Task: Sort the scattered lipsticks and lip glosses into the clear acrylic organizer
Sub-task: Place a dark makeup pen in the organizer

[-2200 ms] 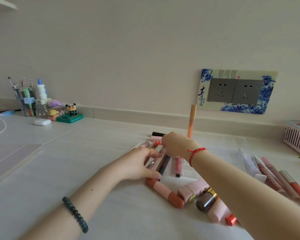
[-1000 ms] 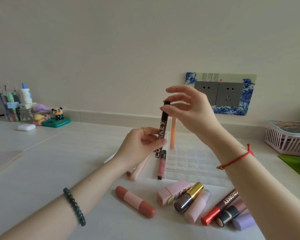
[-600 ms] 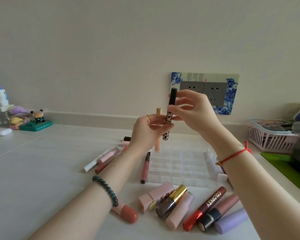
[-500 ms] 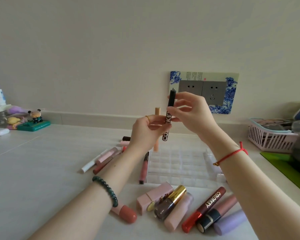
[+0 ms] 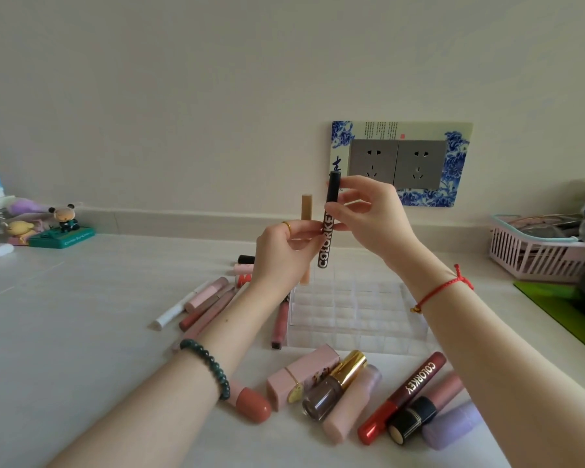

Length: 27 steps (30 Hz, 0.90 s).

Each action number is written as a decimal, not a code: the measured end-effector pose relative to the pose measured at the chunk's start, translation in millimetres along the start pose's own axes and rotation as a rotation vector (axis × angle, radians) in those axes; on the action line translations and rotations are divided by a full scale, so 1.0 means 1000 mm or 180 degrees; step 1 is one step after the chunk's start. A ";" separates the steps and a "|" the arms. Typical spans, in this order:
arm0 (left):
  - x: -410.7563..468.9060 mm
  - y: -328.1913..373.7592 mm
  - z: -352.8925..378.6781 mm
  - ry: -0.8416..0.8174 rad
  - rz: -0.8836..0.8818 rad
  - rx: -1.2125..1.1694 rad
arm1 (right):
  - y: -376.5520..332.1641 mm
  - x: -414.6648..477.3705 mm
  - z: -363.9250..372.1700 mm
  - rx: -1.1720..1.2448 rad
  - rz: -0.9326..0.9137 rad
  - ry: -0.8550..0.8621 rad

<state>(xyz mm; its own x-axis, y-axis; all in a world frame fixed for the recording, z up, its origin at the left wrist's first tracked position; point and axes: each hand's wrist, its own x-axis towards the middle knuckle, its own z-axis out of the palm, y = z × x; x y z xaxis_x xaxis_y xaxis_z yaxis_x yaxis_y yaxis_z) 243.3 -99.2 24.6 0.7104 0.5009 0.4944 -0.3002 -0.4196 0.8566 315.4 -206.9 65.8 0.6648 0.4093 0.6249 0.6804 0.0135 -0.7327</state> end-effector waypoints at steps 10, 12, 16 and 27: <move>-0.004 -0.003 0.004 0.0077 0.0044 0.0193 | 0.008 -0.002 0.003 -0.0174 0.0003 0.0036; -0.005 -0.006 0.005 0.0088 0.0069 0.0333 | 0.012 -0.004 0.005 -0.0210 0.0060 -0.0011; -0.007 -0.009 0.005 0.0174 0.0113 0.0478 | 0.017 -0.006 0.008 -0.0242 0.0159 -0.0060; -0.006 -0.015 0.005 0.0204 0.0209 0.0623 | 0.024 -0.007 0.012 -0.0299 0.0269 -0.0121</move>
<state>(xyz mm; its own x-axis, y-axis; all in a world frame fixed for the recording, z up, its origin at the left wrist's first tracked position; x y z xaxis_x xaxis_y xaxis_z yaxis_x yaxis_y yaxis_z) 246.8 -100.2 7.7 0.6496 0.5122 0.5619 -0.2109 -0.5888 0.7803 323.4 -198.9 40.5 0.7101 0.4395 0.5501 0.6496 -0.1074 -0.7527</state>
